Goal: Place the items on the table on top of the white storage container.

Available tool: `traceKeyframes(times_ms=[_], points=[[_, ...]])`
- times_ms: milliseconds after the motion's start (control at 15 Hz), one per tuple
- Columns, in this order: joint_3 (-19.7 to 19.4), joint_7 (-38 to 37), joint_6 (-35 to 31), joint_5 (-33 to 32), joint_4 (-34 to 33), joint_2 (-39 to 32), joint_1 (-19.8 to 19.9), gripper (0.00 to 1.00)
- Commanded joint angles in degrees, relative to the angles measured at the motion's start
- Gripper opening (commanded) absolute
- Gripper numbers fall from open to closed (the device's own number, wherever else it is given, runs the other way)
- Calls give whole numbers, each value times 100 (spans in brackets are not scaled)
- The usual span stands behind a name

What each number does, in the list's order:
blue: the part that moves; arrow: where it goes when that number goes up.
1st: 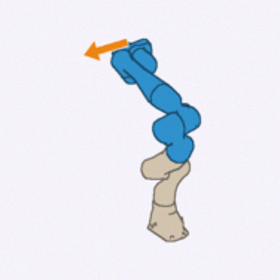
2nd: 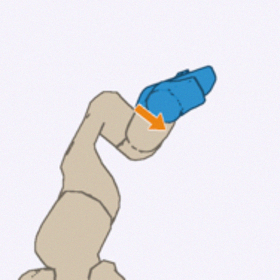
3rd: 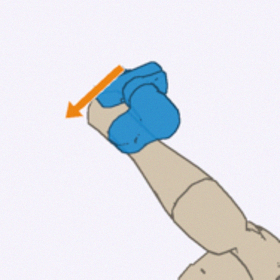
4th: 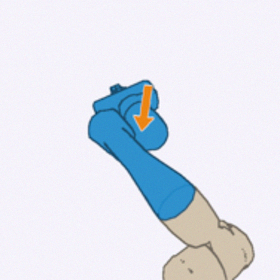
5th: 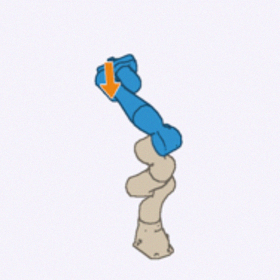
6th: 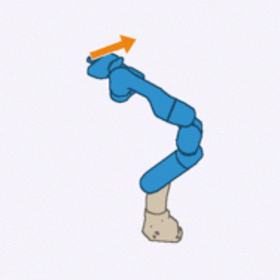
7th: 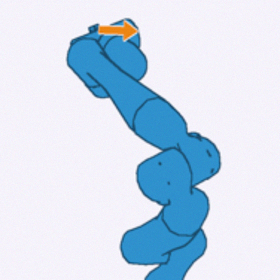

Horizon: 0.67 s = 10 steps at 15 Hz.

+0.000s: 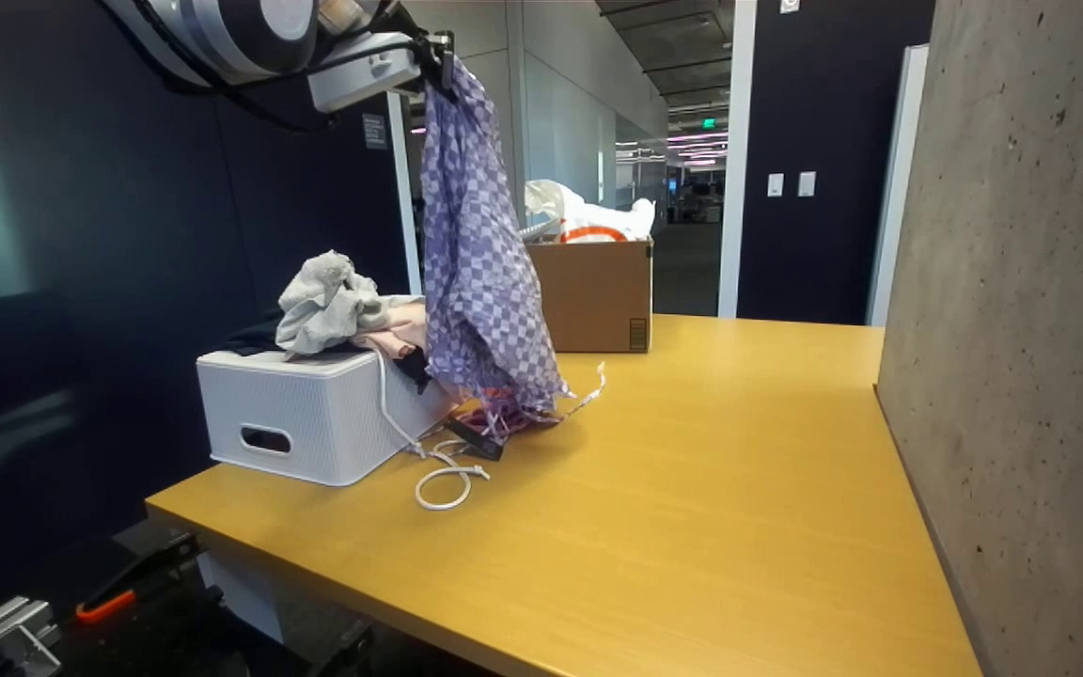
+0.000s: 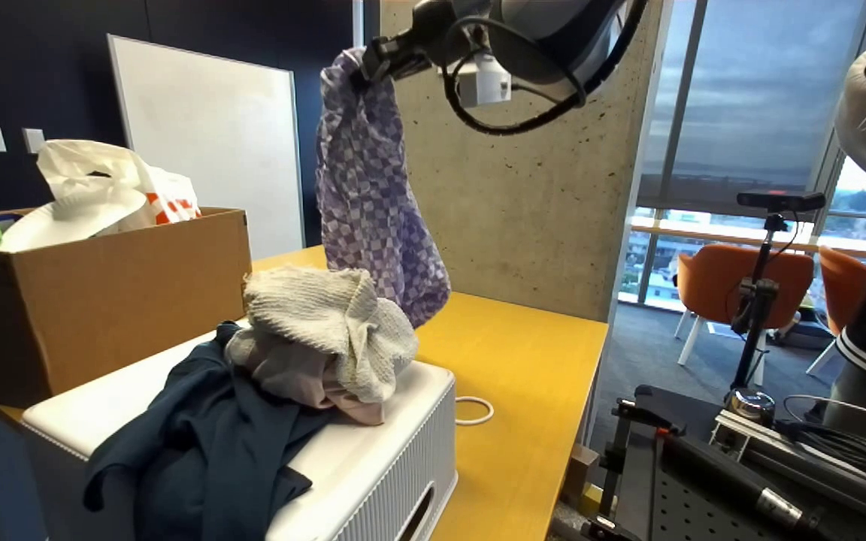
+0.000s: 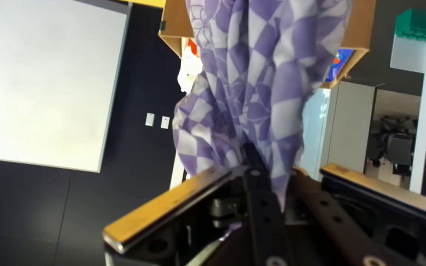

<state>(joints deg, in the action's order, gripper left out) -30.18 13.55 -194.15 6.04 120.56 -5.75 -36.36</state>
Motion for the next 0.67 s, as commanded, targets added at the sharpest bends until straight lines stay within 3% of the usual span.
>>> traceKeyframes(times_ms=[0,600], points=[[-374,507,244,318,-541,35,-733,1],[-1029,-249,1276,-166,-1814,-247,-2468,1]])
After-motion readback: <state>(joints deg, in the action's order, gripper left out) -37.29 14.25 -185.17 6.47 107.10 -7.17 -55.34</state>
